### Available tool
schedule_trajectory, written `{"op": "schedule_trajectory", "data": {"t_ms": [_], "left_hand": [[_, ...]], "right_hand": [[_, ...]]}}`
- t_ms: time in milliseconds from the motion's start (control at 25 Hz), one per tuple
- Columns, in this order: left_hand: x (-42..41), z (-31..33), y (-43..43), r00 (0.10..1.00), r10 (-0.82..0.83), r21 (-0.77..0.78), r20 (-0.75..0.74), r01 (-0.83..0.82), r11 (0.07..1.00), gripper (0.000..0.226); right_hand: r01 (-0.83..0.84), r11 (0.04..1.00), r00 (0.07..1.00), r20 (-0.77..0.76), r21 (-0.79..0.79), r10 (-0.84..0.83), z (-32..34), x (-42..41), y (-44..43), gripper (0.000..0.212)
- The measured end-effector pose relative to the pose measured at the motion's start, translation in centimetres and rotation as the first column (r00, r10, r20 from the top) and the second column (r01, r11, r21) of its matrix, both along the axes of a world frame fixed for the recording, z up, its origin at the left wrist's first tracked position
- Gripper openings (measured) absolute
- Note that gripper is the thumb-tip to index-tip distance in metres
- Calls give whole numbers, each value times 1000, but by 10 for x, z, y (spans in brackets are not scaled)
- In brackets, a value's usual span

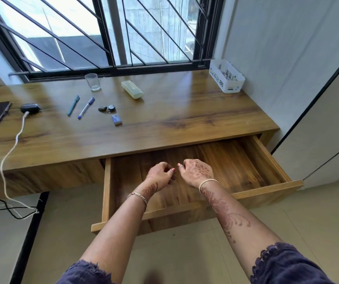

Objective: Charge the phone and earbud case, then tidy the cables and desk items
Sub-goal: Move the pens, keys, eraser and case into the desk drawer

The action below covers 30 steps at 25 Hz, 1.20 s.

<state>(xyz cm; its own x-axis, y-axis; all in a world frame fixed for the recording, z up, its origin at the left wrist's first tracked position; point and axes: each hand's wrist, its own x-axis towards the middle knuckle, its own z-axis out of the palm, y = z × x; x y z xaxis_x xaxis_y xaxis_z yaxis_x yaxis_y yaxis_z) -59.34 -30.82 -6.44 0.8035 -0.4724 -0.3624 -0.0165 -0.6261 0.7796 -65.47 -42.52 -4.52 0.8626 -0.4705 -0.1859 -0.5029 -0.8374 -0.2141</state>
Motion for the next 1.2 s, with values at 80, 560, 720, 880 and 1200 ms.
{"op": "schedule_trajectory", "data": {"t_ms": [80, 560, 720, 880, 1200], "left_hand": [[18, 8, 8, 997, 63, -49, 53, -60, 997, 9], [204, 33, 98, 888, 269, -55, 373, -268, 962, 24], [279, 25, 110, 882, 263, -13, 391, -281, 960, 28], [320, 22, 108, 859, 219, 5, 462, -250, 968, 37], [375, 6, 95, 814, 32, 138, 580, -137, 981, 41]], "right_hand": [[2, 999, 992, 123, -34, 2, 12, 14, 9, 36], [-35, 998, 916, 401, 44, 15, 32, 192, 97, 36], [-17, 999, 927, 374, 44, -1, 15, 256, 113, 48], [54, 998, 937, 345, -16, -45, 0, 282, 116, 61], [109, 994, 878, 468, 9, -101, -17, 305, 112, 41]]}}
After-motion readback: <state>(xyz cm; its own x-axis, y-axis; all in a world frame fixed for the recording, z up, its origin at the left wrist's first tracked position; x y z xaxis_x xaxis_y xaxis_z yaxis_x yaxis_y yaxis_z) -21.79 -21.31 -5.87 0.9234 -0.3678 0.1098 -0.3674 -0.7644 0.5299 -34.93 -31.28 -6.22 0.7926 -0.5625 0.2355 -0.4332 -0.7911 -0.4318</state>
